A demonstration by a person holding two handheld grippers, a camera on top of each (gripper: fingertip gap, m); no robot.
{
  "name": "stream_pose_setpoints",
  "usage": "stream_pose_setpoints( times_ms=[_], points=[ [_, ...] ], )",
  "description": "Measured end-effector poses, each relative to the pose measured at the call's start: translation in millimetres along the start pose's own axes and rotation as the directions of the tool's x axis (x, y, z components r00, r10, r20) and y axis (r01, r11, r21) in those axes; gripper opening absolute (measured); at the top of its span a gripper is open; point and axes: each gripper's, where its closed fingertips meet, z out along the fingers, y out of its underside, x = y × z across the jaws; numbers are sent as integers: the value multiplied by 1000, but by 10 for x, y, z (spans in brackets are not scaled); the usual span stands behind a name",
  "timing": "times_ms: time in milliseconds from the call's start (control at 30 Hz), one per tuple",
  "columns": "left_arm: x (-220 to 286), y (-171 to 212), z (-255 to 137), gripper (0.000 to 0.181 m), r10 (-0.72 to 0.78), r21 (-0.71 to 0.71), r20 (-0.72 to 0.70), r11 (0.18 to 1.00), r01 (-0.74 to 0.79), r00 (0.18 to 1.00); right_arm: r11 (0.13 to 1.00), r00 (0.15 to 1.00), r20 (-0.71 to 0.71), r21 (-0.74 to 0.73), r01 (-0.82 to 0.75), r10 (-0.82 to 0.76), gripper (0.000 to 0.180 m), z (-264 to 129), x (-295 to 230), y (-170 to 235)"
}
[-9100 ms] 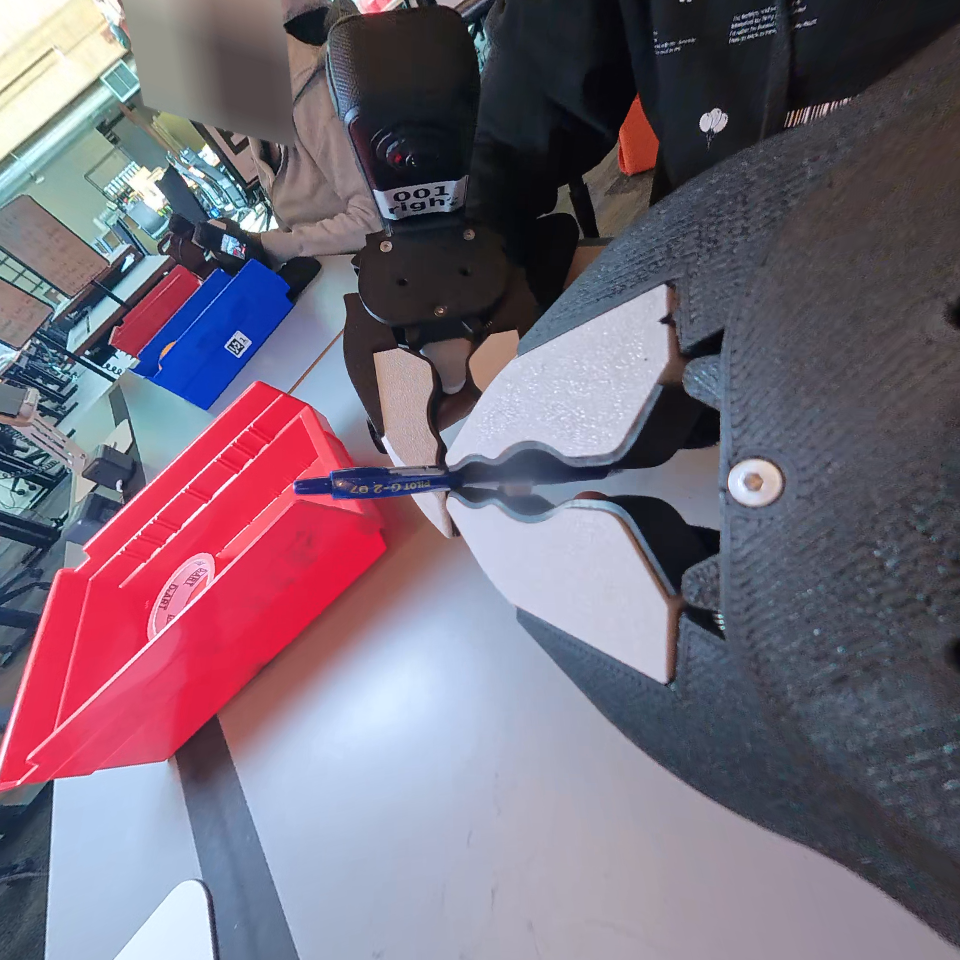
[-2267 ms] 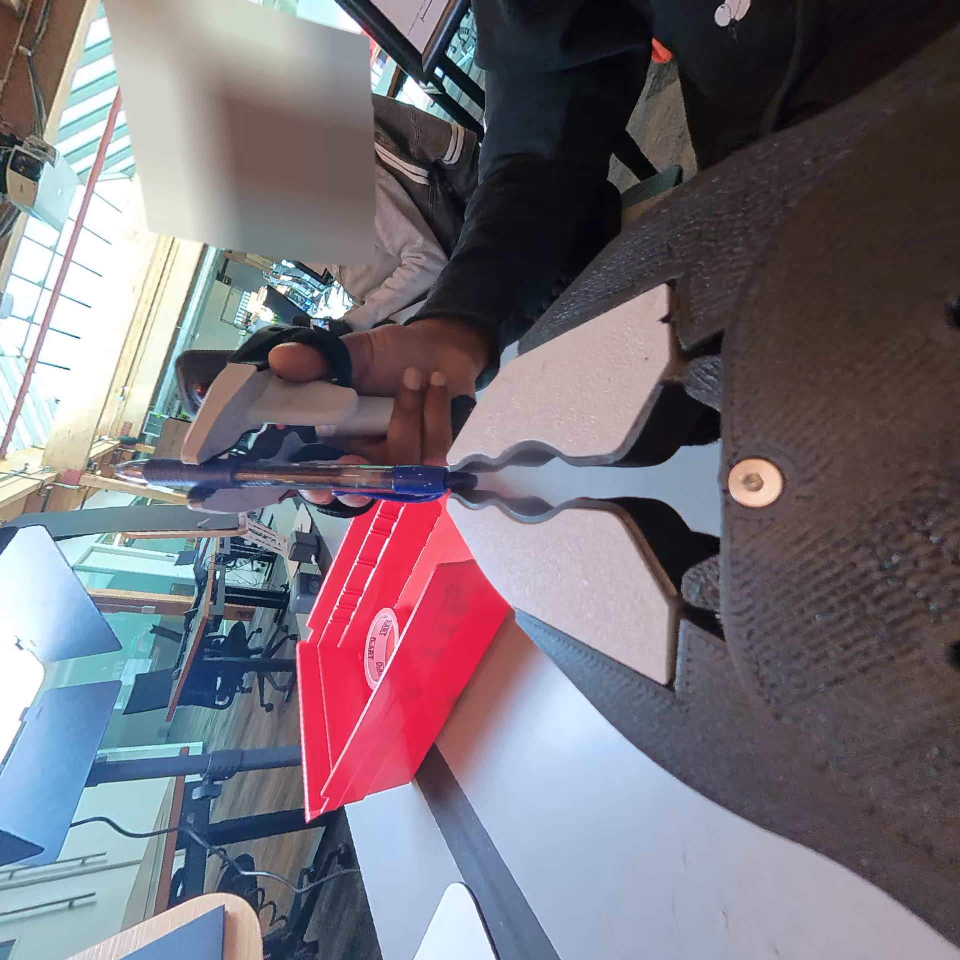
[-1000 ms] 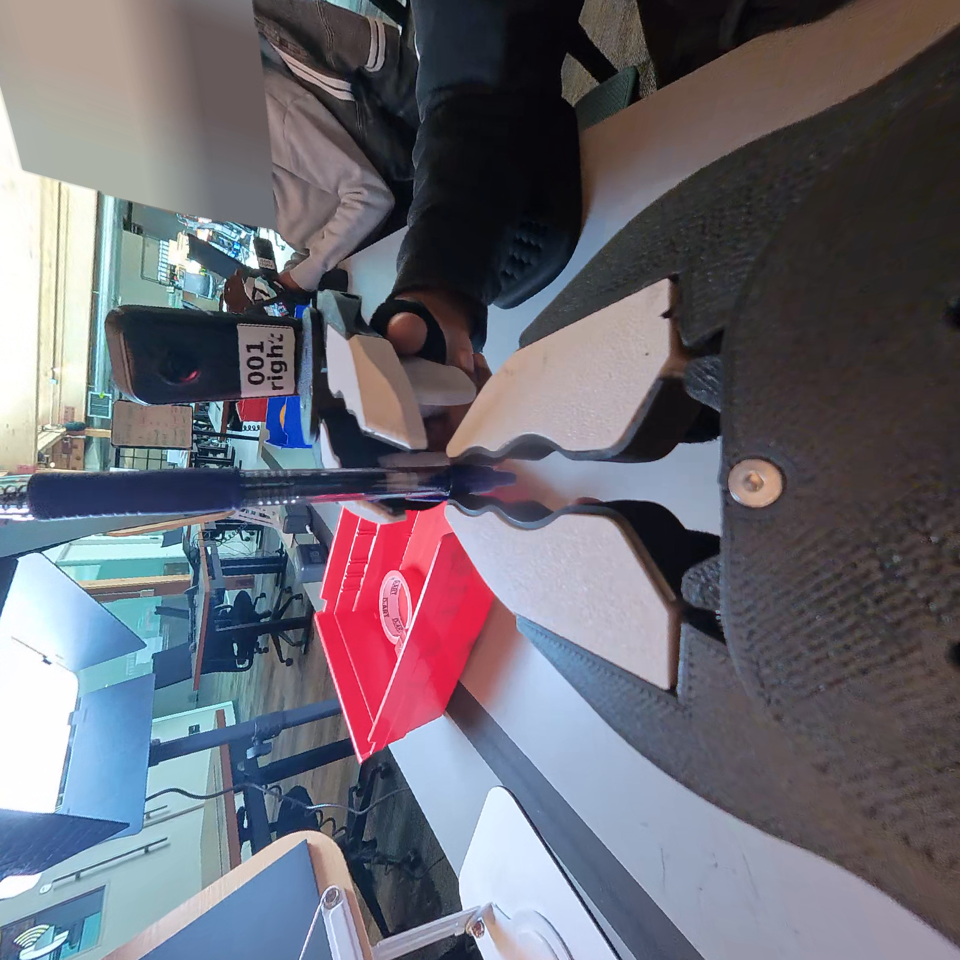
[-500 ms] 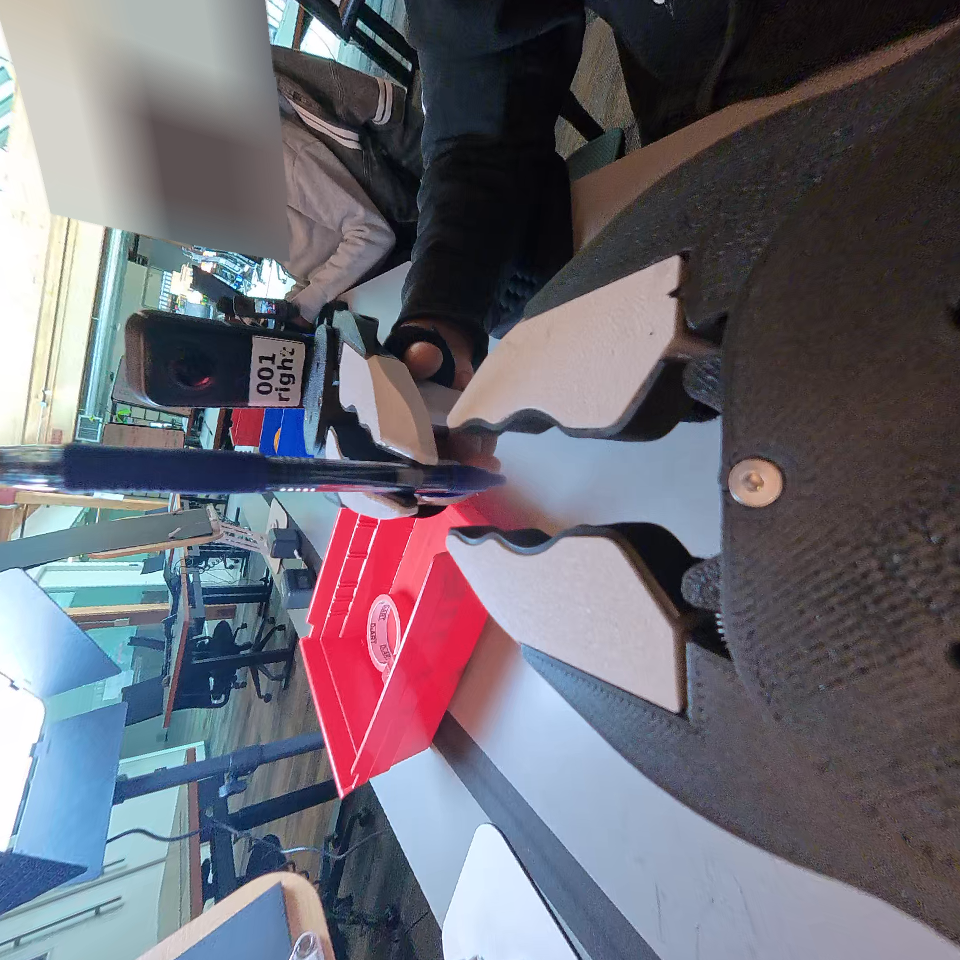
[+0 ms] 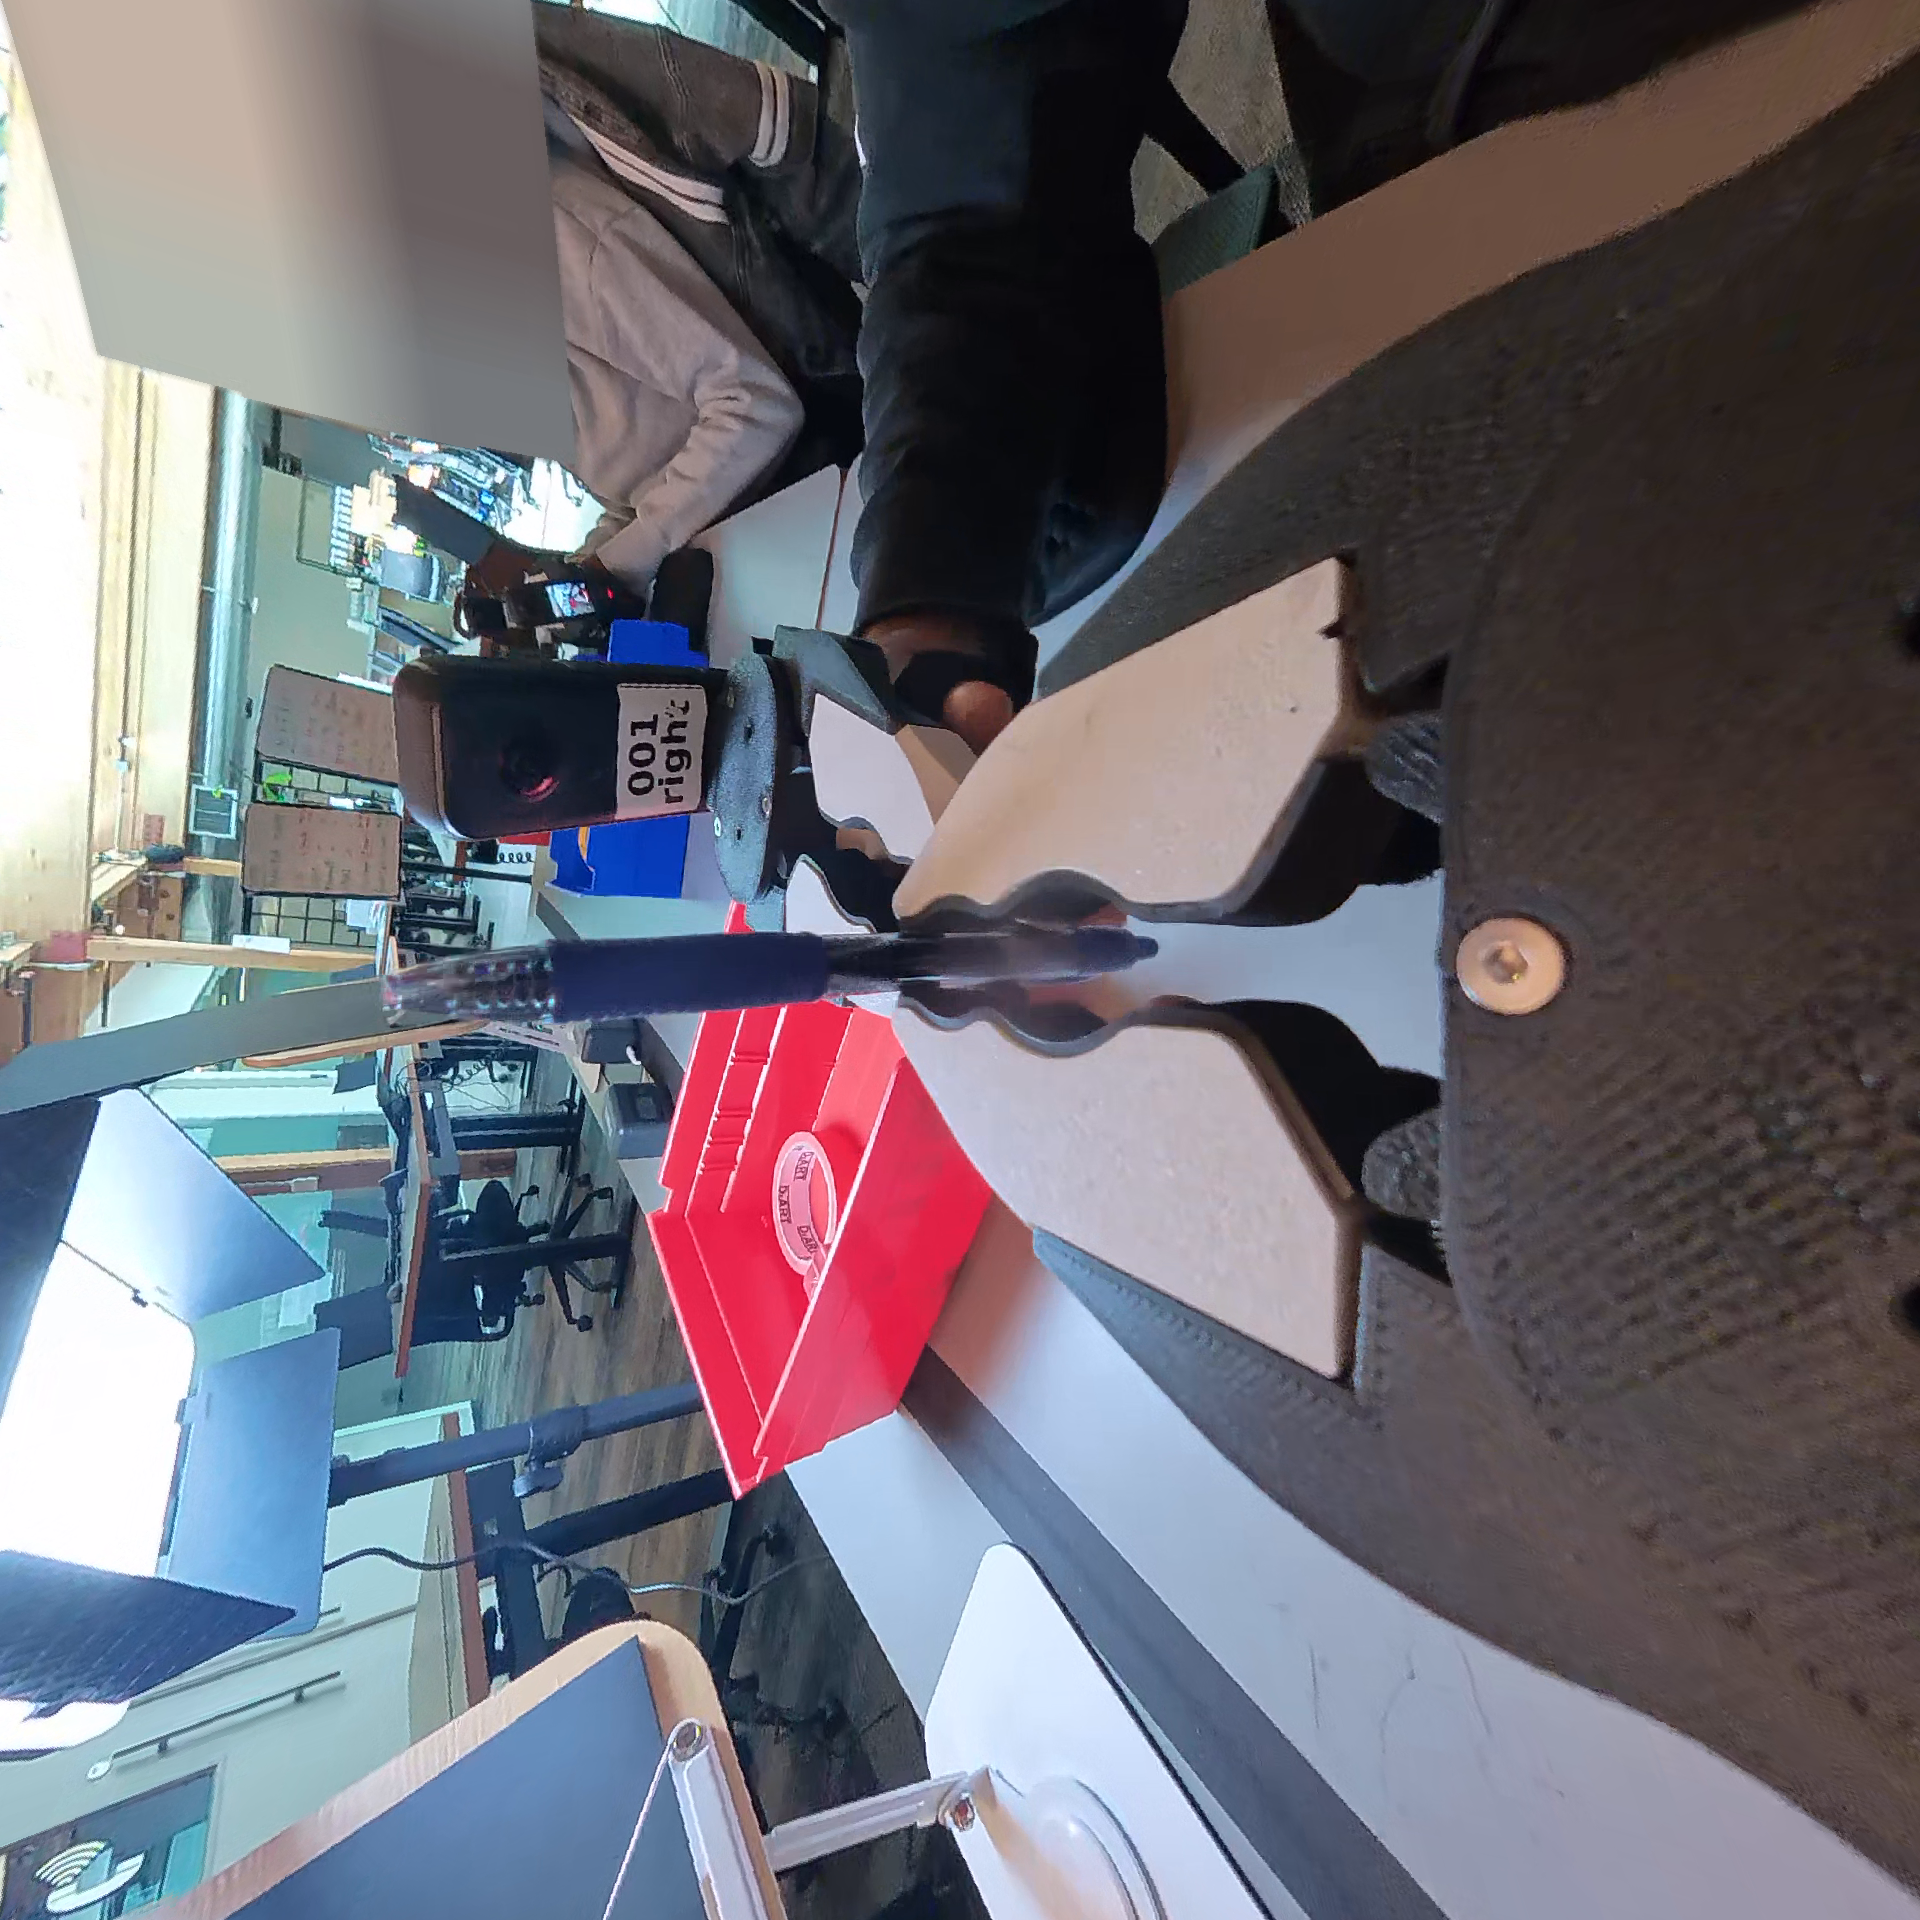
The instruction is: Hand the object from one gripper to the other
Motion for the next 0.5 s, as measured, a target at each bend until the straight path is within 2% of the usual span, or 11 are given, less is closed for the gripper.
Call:
stream_pose_setpoints(
  times_ms=[133, 300, 500],
  points=[
    [-61, 53, -9, 10, -1, -29, 21, 1000, 1, 1000, 1000, 1000, 9, -20, -9, 9, 34, -107, 45, -75],
    [-85, 193, 60, 10, -15, -67, 15, 998, 16, 1000, 999, 1000, -8, 42, 7, -7, 30, -236, 58, -268],
    [18, 326, 184, 10, -4, -115, -13, 993, 3, 1000, 999, 1000, 8, 38, 16, -16, 24, -141, -8, -223]
  ],
)
